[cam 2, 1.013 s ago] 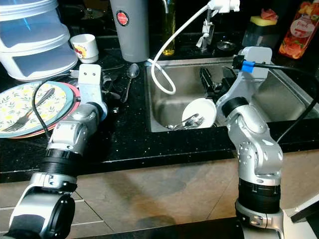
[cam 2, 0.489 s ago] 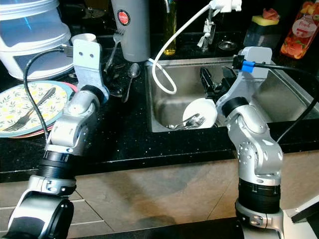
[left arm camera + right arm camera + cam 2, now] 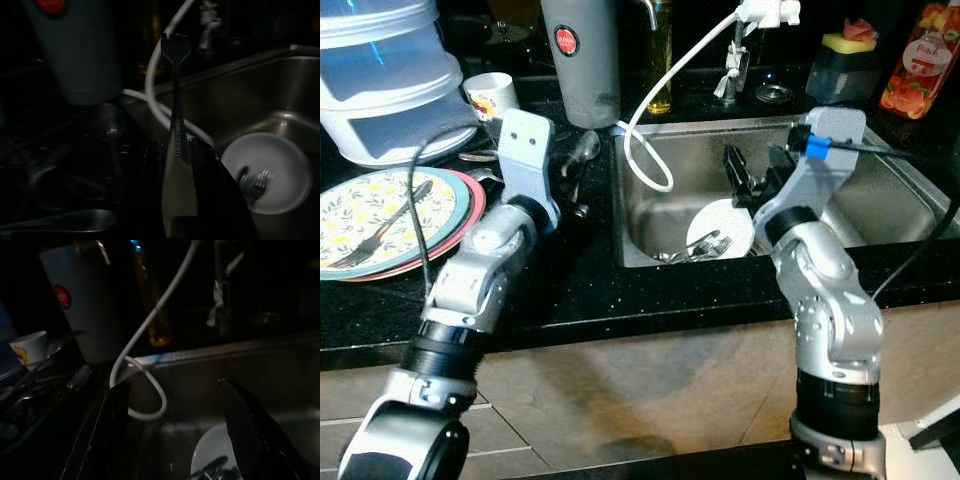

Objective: Kitchen organization

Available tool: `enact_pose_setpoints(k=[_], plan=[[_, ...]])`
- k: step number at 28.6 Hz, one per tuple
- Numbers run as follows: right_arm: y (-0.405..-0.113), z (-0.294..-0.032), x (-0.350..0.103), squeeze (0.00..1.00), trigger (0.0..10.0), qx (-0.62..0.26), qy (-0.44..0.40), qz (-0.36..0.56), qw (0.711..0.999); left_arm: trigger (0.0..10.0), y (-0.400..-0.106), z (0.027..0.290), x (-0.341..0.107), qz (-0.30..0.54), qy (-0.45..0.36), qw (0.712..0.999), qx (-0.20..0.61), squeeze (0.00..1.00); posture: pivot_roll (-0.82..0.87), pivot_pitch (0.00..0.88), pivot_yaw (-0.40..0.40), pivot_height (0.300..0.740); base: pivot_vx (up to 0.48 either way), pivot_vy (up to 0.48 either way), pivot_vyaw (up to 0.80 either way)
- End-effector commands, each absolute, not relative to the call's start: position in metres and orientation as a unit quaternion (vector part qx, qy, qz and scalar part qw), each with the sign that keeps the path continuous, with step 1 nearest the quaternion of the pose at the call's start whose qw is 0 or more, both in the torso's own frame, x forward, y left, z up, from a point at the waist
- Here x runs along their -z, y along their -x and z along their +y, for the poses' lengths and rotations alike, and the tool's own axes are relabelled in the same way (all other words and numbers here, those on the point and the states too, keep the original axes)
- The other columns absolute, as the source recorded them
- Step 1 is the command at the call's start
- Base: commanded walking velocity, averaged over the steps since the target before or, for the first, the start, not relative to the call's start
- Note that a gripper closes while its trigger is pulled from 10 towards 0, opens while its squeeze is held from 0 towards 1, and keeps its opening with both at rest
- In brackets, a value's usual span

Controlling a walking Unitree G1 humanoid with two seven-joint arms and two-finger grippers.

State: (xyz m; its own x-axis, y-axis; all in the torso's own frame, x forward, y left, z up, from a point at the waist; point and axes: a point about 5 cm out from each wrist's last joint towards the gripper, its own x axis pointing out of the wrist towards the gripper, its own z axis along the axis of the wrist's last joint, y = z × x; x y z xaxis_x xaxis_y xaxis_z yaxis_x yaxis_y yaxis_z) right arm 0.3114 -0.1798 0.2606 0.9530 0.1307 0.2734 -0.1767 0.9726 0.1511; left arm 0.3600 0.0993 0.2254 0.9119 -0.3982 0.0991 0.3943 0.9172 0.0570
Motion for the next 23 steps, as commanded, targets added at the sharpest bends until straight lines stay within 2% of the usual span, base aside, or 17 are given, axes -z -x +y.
enact_pose_setpoints(k=[1, 5, 9, 11, 15, 20, 21, 22, 23], plan=[[-0.308, -0.18, -0.27, 0.0, 10.0, -0.072, -0.093, -0.152, 0.981, 10.0, -0.361, 0.09, -0.23, -0.066, -0.004, 0.971, 0.231, 0.0, -0.01, 0.026, 0.077, 0.74, 0.0, 0.0, 0.0], [-0.311, -0.176, -0.278, 0.0, 10.0, -0.087, -0.089, -0.165, 0.978, 10.0, -0.369, 0.08, -0.254, -0.104, -0.009, 0.964, 0.247, 0.0, 0.01, 0.049, 0.05, 0.74, 0.0, 0.0, 0.0], [-0.316, -0.173, -0.274, 0.0, 10.0, -0.084, -0.091, -0.154, 0.98, 10.0, -0.377, 0.077, -0.263, -0.091, -0.019, 0.967, 0.235, 0.0, 0.03, 0.064, 0.035, 0.74, 0.0, 0.0, 0.0], [-0.313, -0.167, -0.273, 0.0, 10.0, -0.089, -0.103, -0.16, 0.978, 10.0, -0.376, 0.072, -0.256, -0.057, -0.047, 0.962, 0.264, 0.0, 0.04, 0.067, 0.031, 0.74, 0.0, 0.0, 0.0], [-0.315, -0.166, -0.272, 0.0, 10.0, -0.081, -0.099, -0.159, 0.979, 10.0, -0.377, 0.069, -0.245, -0.013, -0.043, 0.953, 0.301, 0.0, 0.03, 0.071, 0.022, 0.74, 0.0, 0.0, 0.0], [-0.315, -0.164, -0.275, 0.0, 10.0, -0.063, -0.071, -0.175, 0.98, 10.0, -0.382, 0.06, -0.242, -0.017, -0.024, 0.945, 0.327, 0.0, 0.01, 0.079, 0.031, 0.74, 0.0, 0.0, 0.0], [-0.315, -0.156, -0.277, 0.0, 10.0, -0.063, -0.07, -0.184, 0.978, 10.0, -0.382, 0.052, -0.242, -0.026, -0.009, 0.939, 0.343, 0.36, 0.0, 0.072, 0.03, 0.74, 0.0, 0.0, 0.0], [-0.314, -0.15, -0.277, 0.0, 10.0, -0.066, -0.075, -0.187, 0.977, 10.0, -0.383, 0.05, -0.241, -0.028, -0.006, 0.938, 0.345, 1.0, 0.0, 0.085, 0.026, 0.74, 0.0, 0.0, 0.0], [-0.314, -0.15, -0.277, 0.0, 10.0, -0.066, -0.075, -0.187, 0.977, 10.0, -0.383, 0.05, -0.241, -0.028, -0.006, 0.938, 0.345, 1.0, 0.0, 0.085, 0.026, 0.74, 0.0, 0.0, 0.0]])
